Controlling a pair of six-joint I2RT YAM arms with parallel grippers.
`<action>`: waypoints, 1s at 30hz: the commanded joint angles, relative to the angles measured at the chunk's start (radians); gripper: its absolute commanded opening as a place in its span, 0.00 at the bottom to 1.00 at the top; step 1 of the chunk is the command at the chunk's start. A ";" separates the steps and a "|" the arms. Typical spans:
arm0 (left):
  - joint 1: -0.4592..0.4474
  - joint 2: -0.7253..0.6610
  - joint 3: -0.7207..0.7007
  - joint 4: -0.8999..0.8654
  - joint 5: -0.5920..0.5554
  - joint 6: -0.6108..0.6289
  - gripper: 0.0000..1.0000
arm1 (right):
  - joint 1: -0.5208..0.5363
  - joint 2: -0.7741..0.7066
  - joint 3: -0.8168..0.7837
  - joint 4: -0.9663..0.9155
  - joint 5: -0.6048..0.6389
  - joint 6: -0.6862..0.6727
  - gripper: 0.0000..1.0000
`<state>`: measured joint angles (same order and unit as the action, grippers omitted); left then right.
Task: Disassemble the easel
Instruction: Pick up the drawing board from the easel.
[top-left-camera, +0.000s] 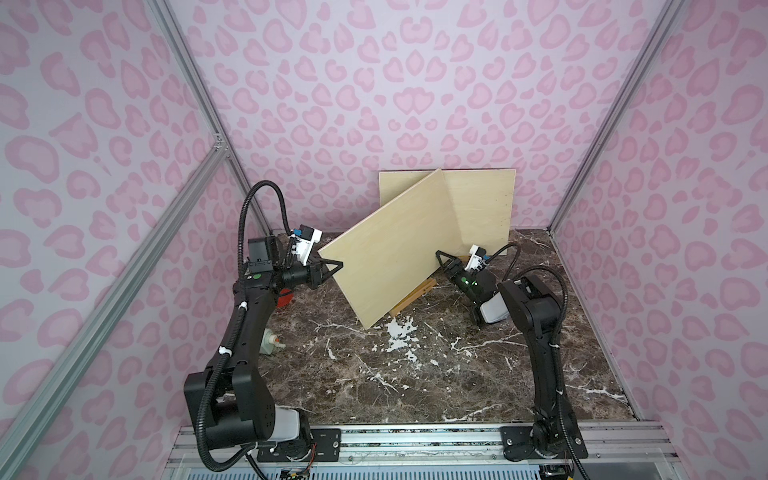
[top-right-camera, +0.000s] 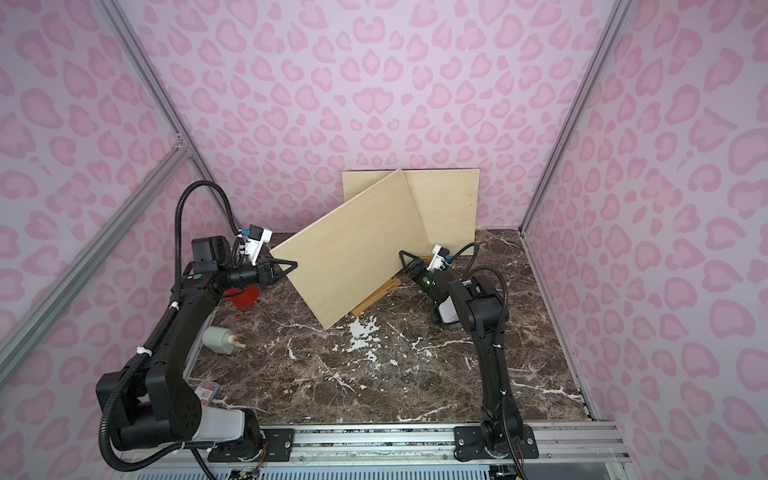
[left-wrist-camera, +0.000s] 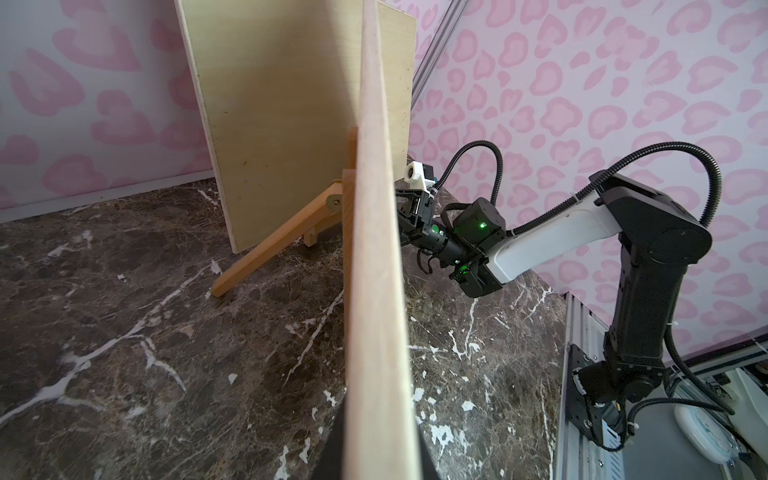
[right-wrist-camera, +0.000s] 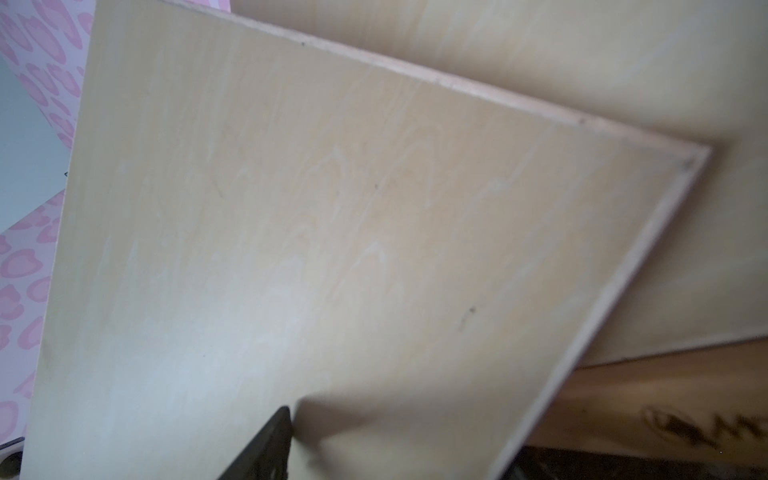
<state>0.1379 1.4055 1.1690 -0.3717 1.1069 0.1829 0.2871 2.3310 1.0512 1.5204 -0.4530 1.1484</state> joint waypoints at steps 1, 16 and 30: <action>-0.008 -0.019 0.014 0.015 0.076 0.007 0.02 | 0.003 -0.038 -0.012 0.361 -0.028 -0.029 0.69; -0.077 -0.091 -0.011 -0.014 0.075 -0.010 0.02 | -0.015 -0.359 -0.317 0.361 -0.004 -0.095 0.69; -0.237 -0.179 -0.121 -0.108 0.009 0.015 0.02 | -0.046 -0.718 -0.812 0.360 0.031 -0.153 0.69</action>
<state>-0.0788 1.2438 1.0630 -0.4858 1.1187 0.1684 0.2394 1.6512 0.2897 1.5173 -0.3992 1.0451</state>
